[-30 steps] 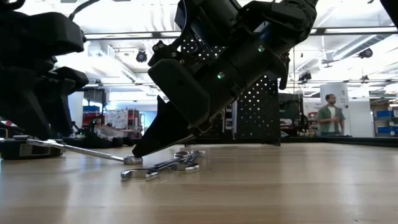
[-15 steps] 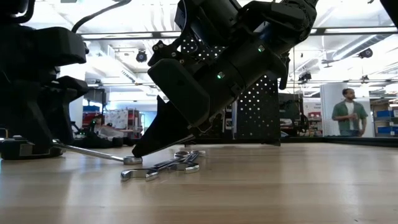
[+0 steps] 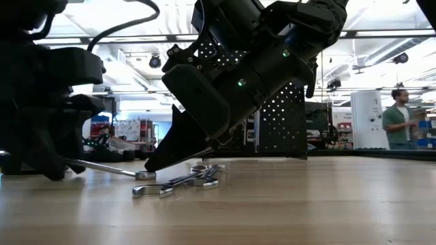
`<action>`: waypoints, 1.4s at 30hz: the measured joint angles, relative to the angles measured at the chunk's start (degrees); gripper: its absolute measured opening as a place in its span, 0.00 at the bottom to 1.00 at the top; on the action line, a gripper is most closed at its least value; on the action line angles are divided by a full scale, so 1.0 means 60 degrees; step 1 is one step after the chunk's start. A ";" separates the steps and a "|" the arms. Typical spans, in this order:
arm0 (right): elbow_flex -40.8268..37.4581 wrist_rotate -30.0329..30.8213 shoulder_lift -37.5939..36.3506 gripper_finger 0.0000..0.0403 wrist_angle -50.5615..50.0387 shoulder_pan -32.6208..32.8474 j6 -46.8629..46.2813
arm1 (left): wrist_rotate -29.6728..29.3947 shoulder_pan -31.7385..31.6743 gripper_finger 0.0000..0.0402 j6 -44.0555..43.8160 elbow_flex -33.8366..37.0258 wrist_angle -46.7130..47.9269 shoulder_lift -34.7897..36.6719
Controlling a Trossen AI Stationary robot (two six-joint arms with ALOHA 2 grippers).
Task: Hang tools onto peg board
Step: Hang the right silver wrench on the peg board
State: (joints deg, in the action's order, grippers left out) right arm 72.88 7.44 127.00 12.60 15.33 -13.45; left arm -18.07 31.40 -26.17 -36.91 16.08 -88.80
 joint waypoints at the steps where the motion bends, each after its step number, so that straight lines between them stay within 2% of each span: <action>1: 0.0000 0.0000 0.0000 0.00 0.0000 0.0001 -0.0008 | 0.0071 -0.0025 0.36 -0.0012 -0.0034 0.0012 -0.0039; 4: 0.0000 0.0004 0.0000 0.00 0.0000 0.0000 -0.0058 | 0.0367 -0.0097 0.26 -0.0023 -0.0114 0.0070 -0.0061; 7: 0.0010 -0.0020 -0.0004 0.00 -0.0027 -0.0015 -0.0060 | 0.0720 -0.0160 0.09 -0.0099 -0.0145 0.0059 -0.0064; 9: -0.0017 0.0063 0.0020 0.00 -0.0087 0.0007 -0.0050 | 0.0864 -0.0189 0.03 -0.0109 -0.0145 0.0067 -0.0063; 17: -0.0026 0.0148 -0.0105 0.00 -0.0137 0.0019 -0.0029 | 0.0884 -0.0219 0.01 -0.0300 -0.0141 0.0041 -0.0050; 20: -0.0107 0.1057 -0.0466 0.00 -0.0552 0.0182 0.0320 | 0.0662 -0.0234 0.00 -0.0577 -0.0247 0.0104 -0.0050; 24: -0.0419 0.3077 -0.1773 0.00 -0.0817 0.0527 0.0692 | -0.0066 -0.0269 0.00 -0.0865 -0.0287 -0.0537 0.0052; 26: -0.0756 0.3708 -0.2571 0.00 -0.0976 0.0638 0.0545 | -0.0433 -0.0264 0.00 -0.0899 -0.0250 -0.1358 0.0123; 28: -0.1303 0.3796 -0.3317 0.02 -0.1135 0.0673 0.0200 | -0.0673 -0.0318 0.00 -0.0774 -0.0093 -0.2464 0.0143; 30: -0.1987 0.4111 -0.4129 0.05 -0.1159 0.0769 -0.0178 | -0.0847 -0.0447 0.00 -0.0558 0.0140 -0.4151 0.0143; 34: -0.3419 0.5420 -0.5843 0.12 -0.1017 0.1171 -0.1013 | -0.1198 -0.0896 0.00 -0.0154 0.0795 -0.8129 0.0010; 38: -0.4672 0.6385 -0.7271 0.19 -0.0485 0.1721 -0.1655 | -0.1151 -0.1768 0.00 0.0184 0.1204 -1.1561 -0.0474; 42: -0.5339 0.7004 -0.8164 0.23 -0.0140 0.2186 -0.1991 | -0.0856 -0.2883 0.00 0.0070 0.1213 -1.3389 -0.1304</action>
State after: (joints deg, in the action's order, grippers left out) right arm 40.85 49.47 78.01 11.76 28.45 -25.40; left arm -23.20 14.10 -25.75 -29.64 -64.25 -96.62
